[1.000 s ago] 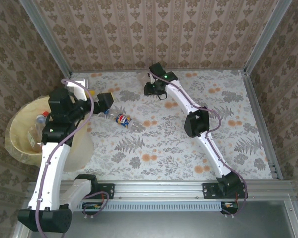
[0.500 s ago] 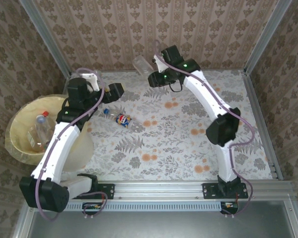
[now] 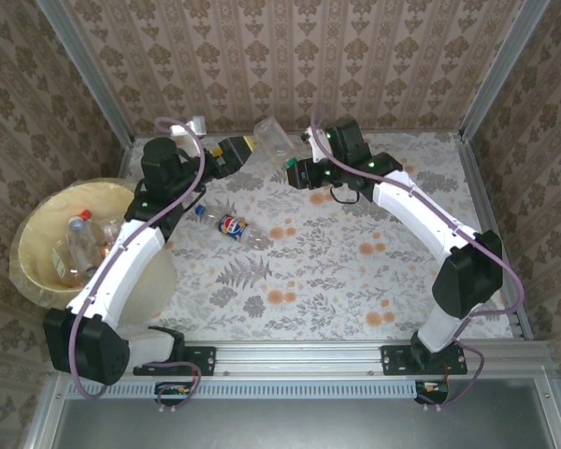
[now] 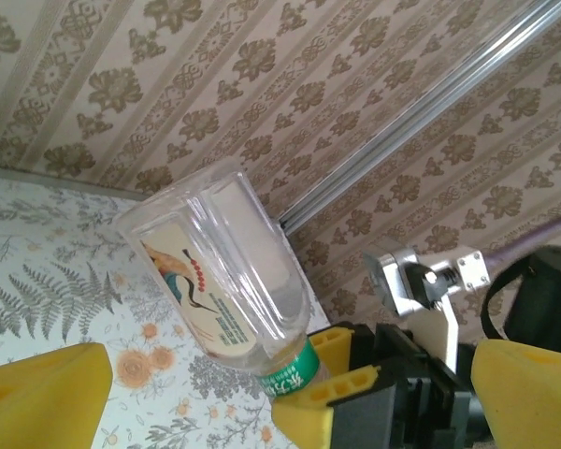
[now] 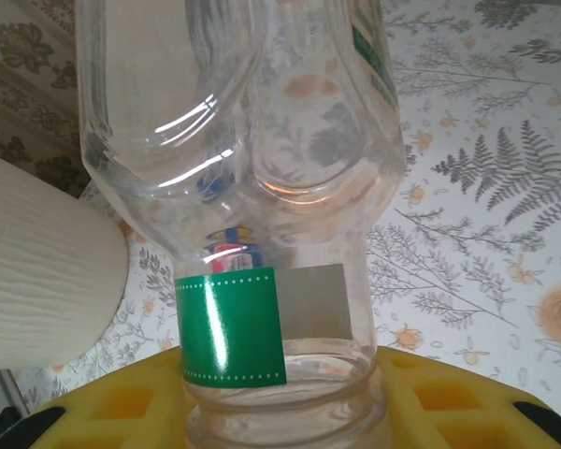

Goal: Put the plastic bottles in the bin

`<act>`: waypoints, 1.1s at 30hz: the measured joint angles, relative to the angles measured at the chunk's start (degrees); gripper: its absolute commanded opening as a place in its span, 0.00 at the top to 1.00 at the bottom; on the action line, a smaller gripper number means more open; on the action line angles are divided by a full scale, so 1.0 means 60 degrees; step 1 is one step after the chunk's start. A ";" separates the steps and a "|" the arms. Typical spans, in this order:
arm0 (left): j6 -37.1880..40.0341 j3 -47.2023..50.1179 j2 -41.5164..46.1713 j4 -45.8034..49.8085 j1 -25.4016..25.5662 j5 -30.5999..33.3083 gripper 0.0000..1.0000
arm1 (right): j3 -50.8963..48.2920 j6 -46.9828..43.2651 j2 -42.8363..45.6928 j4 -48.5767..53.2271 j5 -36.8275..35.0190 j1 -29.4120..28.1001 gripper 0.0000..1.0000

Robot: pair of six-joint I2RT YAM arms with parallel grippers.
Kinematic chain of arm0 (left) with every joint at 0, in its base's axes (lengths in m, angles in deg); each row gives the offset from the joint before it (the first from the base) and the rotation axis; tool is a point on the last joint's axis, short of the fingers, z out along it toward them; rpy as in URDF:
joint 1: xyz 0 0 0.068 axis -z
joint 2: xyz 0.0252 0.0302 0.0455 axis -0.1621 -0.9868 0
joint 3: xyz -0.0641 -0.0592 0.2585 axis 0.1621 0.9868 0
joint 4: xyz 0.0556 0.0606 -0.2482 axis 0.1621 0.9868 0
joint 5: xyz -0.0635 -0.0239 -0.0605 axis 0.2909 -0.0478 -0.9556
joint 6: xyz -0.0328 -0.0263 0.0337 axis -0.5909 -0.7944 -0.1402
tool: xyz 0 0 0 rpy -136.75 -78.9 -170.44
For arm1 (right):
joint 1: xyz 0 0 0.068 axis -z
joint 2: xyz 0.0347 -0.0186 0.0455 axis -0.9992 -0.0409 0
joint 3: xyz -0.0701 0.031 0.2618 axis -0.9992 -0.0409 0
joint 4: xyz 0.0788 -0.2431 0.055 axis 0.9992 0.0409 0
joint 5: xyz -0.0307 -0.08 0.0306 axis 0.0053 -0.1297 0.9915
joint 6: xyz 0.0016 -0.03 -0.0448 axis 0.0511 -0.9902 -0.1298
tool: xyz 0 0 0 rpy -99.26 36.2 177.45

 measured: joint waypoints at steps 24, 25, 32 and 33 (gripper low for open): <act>-0.0812 -0.0499 -0.1559 -0.0750 0.0306 -0.0299 0.10 | -0.2747 0.1377 0.1111 -0.4561 0.1672 -0.0852 0.60; -0.0761 -0.0499 -0.1574 -0.0714 0.0306 -0.0302 0.17 | -0.2732 0.1308 0.1071 -0.4495 0.1749 -0.0867 0.60; -0.0681 -0.0499 -0.1566 -0.0896 0.0324 -0.0452 0.44 | -0.2714 0.1064 0.0976 -0.4222 0.1956 -0.0911 0.45; -0.0645 -0.0499 -0.1559 -0.0925 0.0361 -0.0452 0.45 | -0.2714 0.1027 0.0969 -0.4186 0.1960 -0.0907 0.39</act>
